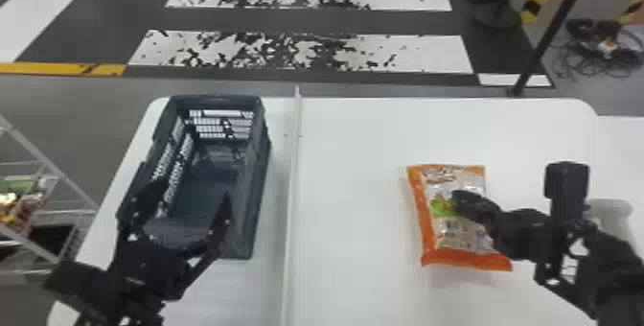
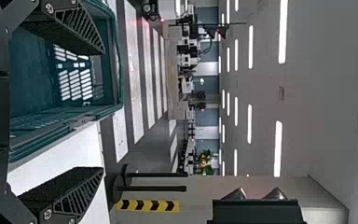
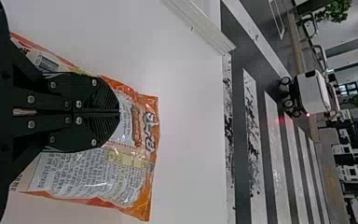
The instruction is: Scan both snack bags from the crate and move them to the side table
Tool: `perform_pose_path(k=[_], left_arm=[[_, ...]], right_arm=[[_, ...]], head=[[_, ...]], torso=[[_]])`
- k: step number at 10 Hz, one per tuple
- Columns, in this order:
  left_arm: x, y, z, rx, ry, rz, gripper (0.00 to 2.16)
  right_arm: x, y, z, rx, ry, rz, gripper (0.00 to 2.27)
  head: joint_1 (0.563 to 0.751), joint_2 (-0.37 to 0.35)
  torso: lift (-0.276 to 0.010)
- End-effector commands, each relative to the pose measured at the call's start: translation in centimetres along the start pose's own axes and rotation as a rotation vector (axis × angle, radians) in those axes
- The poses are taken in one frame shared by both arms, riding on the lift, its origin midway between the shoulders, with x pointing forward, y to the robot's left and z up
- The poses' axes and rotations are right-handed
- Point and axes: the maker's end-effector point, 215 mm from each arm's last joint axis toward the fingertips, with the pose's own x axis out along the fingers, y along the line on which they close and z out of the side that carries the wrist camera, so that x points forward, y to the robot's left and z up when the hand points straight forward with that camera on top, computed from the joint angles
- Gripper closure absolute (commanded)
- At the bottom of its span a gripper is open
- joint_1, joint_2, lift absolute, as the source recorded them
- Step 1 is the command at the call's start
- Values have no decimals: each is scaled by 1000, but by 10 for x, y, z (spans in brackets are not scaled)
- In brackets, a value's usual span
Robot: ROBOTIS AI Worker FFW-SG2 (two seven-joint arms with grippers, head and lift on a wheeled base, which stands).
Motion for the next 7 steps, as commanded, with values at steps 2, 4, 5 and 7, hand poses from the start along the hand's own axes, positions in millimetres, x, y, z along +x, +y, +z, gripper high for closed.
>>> perform_pose_path(k=[2, 4, 5, 7], left_arm=[[1, -1, 1, 0, -2, -4, 117], [0, 0, 1, 3, -2, -3, 117], [0, 1, 2, 4, -3, -3, 120], [1, 1, 1, 2, -2, -2, 120]], right_arm=[[-2, -14, -18, 10, 17, -23, 2243], [-5, -21, -21, 11, 16, -34, 2243], [-7, -22, -20, 15, 13, -30, 2243], [-11, -19, -11, 15, -7, -22, 2243]], head=[[695, -6], [695, -19], [695, -23], [695, -29]], torso=[[-75], [-75], [-75], [-75]])
